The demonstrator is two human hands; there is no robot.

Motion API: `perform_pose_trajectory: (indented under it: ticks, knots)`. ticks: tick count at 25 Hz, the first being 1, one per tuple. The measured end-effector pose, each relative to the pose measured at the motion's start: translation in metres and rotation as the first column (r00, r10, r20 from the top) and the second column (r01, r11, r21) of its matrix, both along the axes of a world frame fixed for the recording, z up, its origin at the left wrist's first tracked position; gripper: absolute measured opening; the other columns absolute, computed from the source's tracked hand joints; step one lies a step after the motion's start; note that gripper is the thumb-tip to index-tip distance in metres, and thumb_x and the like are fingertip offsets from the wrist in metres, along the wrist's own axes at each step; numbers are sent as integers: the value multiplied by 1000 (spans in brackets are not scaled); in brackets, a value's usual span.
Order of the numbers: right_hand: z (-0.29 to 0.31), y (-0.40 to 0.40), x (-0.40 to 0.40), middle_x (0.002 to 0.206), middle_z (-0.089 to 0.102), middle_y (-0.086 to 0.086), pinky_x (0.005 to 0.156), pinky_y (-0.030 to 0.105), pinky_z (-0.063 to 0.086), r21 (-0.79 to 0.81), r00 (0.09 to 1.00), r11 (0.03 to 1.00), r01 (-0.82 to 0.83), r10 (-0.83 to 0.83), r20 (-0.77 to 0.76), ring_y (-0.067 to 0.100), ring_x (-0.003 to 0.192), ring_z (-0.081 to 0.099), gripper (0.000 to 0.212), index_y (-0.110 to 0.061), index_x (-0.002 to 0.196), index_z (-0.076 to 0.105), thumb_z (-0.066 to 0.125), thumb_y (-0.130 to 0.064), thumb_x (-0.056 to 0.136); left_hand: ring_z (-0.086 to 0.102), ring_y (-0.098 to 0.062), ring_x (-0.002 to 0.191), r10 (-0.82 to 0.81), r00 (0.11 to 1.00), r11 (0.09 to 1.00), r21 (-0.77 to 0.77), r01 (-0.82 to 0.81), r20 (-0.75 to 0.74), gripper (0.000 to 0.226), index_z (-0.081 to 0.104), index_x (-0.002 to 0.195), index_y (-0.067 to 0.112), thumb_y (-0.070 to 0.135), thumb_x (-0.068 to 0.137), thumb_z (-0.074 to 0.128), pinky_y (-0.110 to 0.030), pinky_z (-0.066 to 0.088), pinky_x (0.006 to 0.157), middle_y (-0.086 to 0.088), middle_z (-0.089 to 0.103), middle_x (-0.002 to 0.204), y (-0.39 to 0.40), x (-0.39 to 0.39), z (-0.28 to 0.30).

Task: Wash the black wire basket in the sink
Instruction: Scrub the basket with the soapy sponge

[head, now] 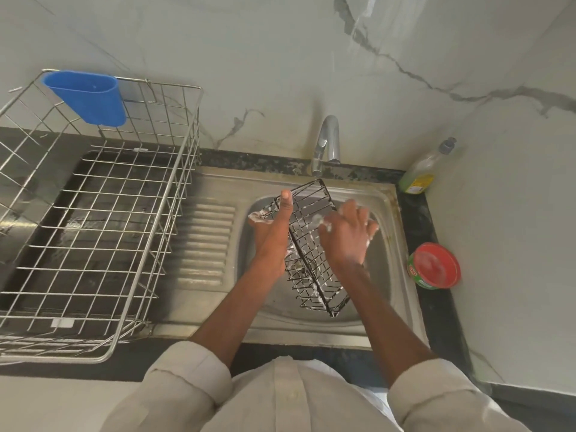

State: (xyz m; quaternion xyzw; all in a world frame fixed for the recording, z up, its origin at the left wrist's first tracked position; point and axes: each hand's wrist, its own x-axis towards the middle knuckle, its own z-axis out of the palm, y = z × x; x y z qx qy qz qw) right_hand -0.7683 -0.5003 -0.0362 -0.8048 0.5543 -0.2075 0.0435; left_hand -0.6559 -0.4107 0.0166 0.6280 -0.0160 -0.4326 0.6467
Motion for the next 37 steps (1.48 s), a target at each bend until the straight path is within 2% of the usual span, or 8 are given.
perform_pose_trajectory:
  ticks: [7, 11, 15, 19, 24, 28, 32, 37]
  knots:
    - [-7, 4, -35, 106, 53, 1, 92, 48, 36, -50, 993, 993, 111, -109, 39, 25, 102, 48, 5, -20, 87, 76, 77, -23, 85, 44, -30, 146, -1, 1000, 1000, 20, 1, 21, 131, 32, 159, 33, 97, 52, 72, -57, 40, 119, -9, 46, 161, 0, -1, -1]
    - [-12, 21, -19, 111, 51, -2, 98, 49, 35, 85, 980, 994, -66, 81, -181, 21, 104, 43, 5, -21, 83, 77, 77, -16, 83, 48, -27, 141, -15, 1000, 1000, 25, 16, -21, 135, 34, 158, 39, 101, 45, 71, -55, 46, 113, -3, 47, 161, 2, -7, 2]
    - [-5, 14, -50, 107, 50, 0, 89, 46, 35, 6, 992, 994, 112, -112, -61, 24, 101, 44, 2, -21, 83, 76, 77, -19, 82, 52, -26, 136, -15, 1000, 1000, 10, 15, -19, 136, 30, 161, 33, 100, 50, 69, -53, 48, 113, -4, 46, 160, 3, -2, 2]
    - [-2, 29, -35, 117, 52, -2, 103, 50, 36, 159, 962, 987, -31, 72, -264, 23, 110, 45, 11, -26, 83, 79, 80, -15, 81, 41, -30, 148, -18, 1000, 1000, -12, 18, -9, 139, 28, 159, 32, 100, 47, 71, -61, 40, 117, -4, 41, 165, 2, -2, -2]
    - [4, 19, -70, 117, 52, 2, 99, 52, 35, 140, 975, 977, 159, -134, -175, 26, 111, 47, 13, -27, 90, 79, 81, -18, 80, 47, -26, 138, 1, 1000, 1000, -11, -1, 22, 116, 23, 153, 34, 90, 63, 70, -56, 40, 118, -9, 43, 157, 2, 1, -8]
    - [3, 34, -63, 123, 52, 1, 105, 50, 34, 251, 926, 957, 145, -42, -374, 23, 116, 46, 10, -27, 90, 79, 80, -20, 83, 46, -23, 134, 23, 1000, 1000, -21, -23, 21, 103, 31, 131, 34, 93, 57, 72, -55, 42, 117, 4, 45, 141, 1, -1, -14]
    - [5, 21, -90, 118, 57, 1, 102, 52, 36, 173, 950, 953, 248, -205, -235, 26, 114, 51, 14, -29, 91, 78, 81, -19, 82, 44, -19, 129, 36, 995, 999, -34, -33, 97, 77, 31, 132, 28, 71, 84, 73, -38, 35, 110, 1, 43, 138, -1, -8, -17]
    - [-2, 25, -71, 129, 53, 2, 114, 56, 28, 337, 938, 929, 150, -26, -347, 25, 124, 46, 13, -25, 95, 78, 76, -16, 85, 48, -21, 141, 29, 997, 997, -76, -23, 76, 122, 38, 152, 18, 87, 60, 78, -47, 37, 120, -5, 50, 156, -10, -26, -25]
